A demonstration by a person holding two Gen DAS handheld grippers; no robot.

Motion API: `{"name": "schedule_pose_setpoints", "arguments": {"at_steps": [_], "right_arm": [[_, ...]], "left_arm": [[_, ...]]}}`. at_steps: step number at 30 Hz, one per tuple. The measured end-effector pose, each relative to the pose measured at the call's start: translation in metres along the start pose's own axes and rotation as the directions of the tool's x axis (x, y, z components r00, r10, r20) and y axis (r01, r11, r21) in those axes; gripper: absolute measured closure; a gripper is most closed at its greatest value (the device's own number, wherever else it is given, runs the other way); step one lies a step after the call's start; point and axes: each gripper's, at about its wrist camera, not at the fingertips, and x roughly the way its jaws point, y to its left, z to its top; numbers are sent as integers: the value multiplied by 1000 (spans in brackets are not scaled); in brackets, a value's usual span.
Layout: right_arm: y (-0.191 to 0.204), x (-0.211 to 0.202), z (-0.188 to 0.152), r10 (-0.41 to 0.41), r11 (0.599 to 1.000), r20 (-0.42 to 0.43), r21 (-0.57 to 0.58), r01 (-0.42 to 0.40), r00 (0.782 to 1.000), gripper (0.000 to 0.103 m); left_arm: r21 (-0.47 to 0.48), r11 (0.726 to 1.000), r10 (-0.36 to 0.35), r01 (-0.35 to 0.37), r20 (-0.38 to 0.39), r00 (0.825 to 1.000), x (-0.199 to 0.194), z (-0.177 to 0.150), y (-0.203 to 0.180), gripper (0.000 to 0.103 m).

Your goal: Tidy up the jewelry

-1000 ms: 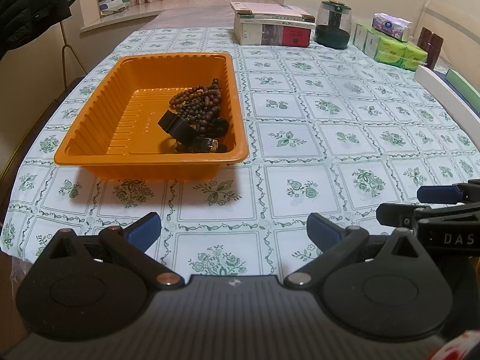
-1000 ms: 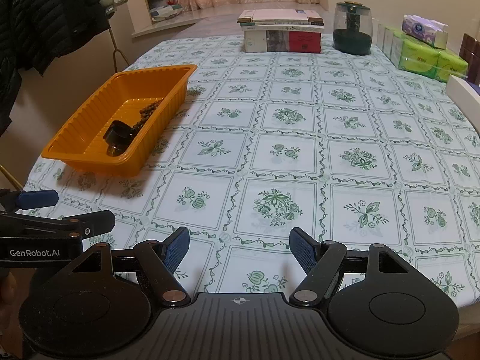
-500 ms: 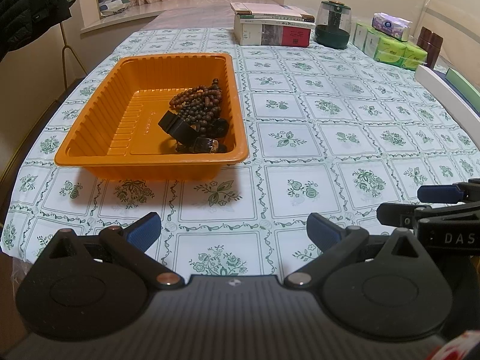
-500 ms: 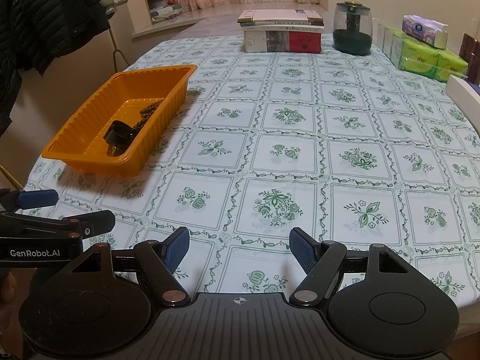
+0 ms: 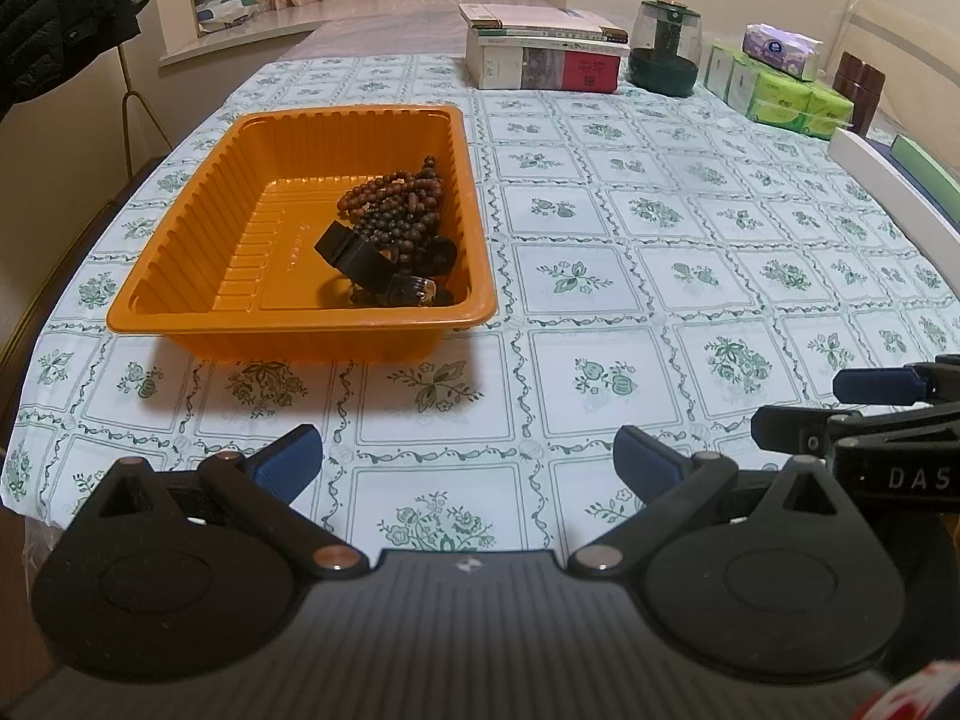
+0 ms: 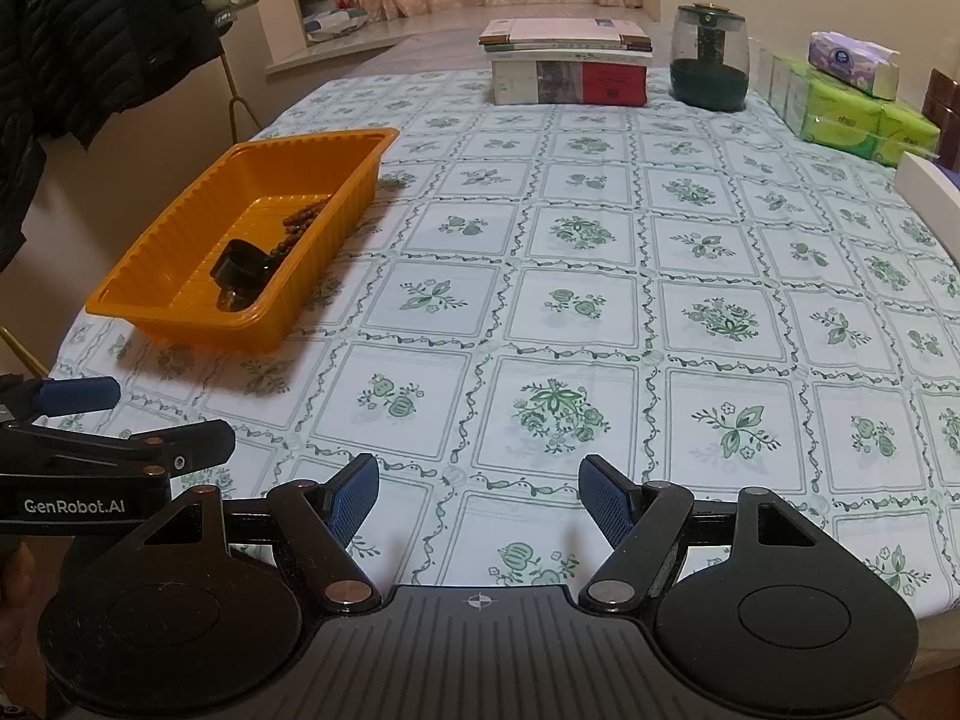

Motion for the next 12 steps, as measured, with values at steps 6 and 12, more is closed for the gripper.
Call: {"name": "schedule_pose_setpoints", "arguments": {"at_steps": [6,12], "right_arm": [[1,1,1,0,1000,0,-1,0,1000,30],[2,2,2,5,1000,2,-2,-5,1000,30]], "left_arm": [[3,1000,-6,6,3,1000,1,1,-1,0],[1,1000,-14,14,9,1000,0,1,-2,0]]}}
